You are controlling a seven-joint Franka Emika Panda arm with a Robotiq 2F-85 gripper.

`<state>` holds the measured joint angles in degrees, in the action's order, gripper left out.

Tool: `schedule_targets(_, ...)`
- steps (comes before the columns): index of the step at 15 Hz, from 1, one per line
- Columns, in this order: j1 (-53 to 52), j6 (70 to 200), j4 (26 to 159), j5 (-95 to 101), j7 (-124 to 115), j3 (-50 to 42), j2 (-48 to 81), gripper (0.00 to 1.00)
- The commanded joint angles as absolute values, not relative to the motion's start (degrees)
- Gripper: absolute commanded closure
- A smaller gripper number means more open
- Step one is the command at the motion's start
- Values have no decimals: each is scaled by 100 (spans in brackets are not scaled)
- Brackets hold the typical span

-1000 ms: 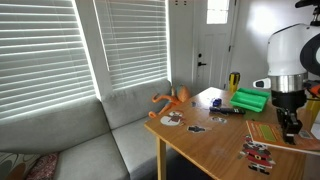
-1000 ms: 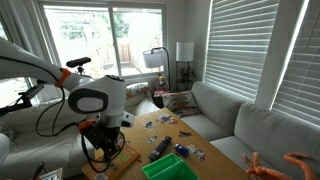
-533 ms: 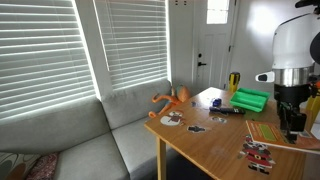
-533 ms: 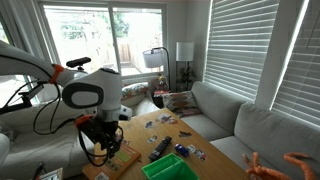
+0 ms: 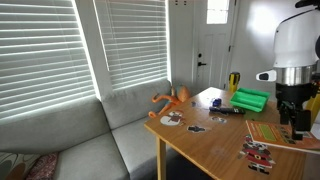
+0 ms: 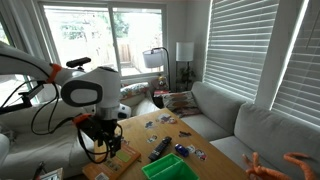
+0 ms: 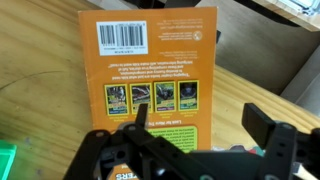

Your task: Slide the book a little downwards on the table, pick up the book and flip it over

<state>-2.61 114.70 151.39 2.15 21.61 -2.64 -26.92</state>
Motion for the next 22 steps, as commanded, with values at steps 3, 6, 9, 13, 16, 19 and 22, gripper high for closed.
schedule_targets(3,-339,10686,15022,1350,1603,327,-2562,0)
schedule_targets(6,-480,10355,15003,1873,1478,630,-2492,0)
schedule_targets(9,-644,10324,15052,2453,1340,902,-2307,0)
schedule_targets(13,-832,10433,15181,3107,1132,1127,-2185,0)
schedule_targets(16,-912,10465,15137,2954,1215,1005,-2177,0)
schedule_targets(19,-938,10466,15137,2998,1198,1018,-2165,0)
schedule_targets(22,-938,10466,15137,3003,1198,1019,-2165,0)
